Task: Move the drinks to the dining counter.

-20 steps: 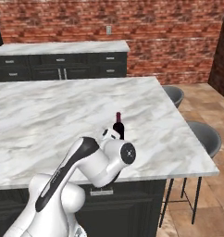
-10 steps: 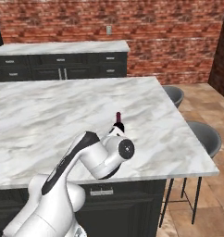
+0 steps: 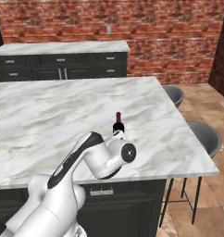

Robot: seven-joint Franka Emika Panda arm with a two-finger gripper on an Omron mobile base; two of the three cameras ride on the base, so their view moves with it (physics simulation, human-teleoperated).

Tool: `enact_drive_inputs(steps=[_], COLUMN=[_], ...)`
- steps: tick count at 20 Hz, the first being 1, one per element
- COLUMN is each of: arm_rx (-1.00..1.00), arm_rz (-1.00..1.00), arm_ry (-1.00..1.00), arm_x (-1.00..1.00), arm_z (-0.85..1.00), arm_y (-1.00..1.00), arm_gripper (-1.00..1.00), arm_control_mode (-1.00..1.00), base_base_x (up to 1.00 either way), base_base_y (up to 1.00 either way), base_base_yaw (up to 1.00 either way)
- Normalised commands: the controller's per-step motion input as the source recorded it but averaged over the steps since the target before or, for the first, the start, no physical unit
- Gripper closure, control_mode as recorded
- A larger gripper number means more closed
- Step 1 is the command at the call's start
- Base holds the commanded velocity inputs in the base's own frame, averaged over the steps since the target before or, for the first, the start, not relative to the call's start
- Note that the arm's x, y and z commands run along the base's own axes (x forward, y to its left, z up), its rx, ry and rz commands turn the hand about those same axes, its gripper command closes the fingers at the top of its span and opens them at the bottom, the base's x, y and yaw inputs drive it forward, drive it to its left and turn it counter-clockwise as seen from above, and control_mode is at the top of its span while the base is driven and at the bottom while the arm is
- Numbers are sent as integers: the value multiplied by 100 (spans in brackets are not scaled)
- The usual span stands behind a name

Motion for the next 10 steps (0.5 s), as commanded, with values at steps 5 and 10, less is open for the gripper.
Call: enact_drive_inputs(steps=[5,10], arm_rx=[0,0], arm_rz=[-2,0], arm_ry=[0,0], arm_x=[31,38], arm_z=[-24,-23], arm_y=[0,0], arm_gripper=[100,100], arm_control_mode=[-100,-100], base_base_x=[0,0], base_base_y=[0,0], base_base_yaw=[0,0])
